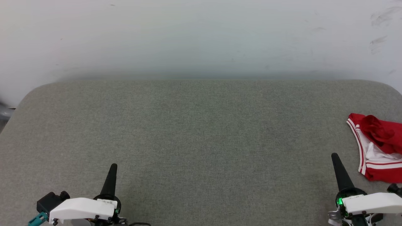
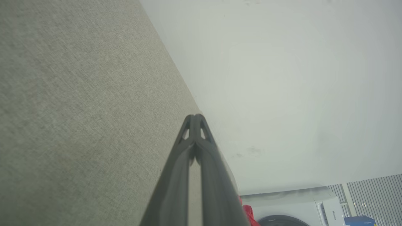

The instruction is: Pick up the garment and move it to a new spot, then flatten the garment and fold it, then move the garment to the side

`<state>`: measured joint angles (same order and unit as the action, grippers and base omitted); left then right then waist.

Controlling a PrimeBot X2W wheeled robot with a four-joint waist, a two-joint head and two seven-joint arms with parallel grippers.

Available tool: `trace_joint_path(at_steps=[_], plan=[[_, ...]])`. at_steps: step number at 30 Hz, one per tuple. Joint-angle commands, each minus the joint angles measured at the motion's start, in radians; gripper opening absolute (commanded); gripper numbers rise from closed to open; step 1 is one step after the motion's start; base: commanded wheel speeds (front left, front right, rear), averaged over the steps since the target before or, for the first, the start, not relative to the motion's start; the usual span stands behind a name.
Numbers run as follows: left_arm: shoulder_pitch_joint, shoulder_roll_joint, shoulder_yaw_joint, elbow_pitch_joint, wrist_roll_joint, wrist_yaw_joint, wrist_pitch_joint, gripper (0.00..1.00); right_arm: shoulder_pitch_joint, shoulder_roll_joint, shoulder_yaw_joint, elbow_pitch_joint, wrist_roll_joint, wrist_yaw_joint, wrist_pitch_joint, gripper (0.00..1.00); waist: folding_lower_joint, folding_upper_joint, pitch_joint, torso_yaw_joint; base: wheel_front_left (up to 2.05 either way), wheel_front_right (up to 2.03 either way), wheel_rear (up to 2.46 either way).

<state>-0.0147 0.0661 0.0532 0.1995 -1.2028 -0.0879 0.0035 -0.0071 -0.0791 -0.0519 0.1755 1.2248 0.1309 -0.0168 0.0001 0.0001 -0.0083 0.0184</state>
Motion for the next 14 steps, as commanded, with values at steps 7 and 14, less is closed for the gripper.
trace_joint_path(at_steps=[7, 14], plan=[[-0.039, 0.0, 0.014, 0.005, -0.087, -0.012, 0.022, 0.0, -0.041, -0.006, -0.006, 0.009, 0.09, 0.0, 0.02, 0.0, -0.0001, -0.0001, 0.002, -0.003, 0.0, 0.0, 0.0], [-0.049, -0.002, 0.022, 0.013, -0.151, -0.019, 0.038, 0.0, -0.052, -0.004, -0.009, 0.021, 0.155, 0.0, 0.036, 0.0, -0.0001, -0.0001, 0.003, -0.005, 0.0, 0.0, 0.0]])
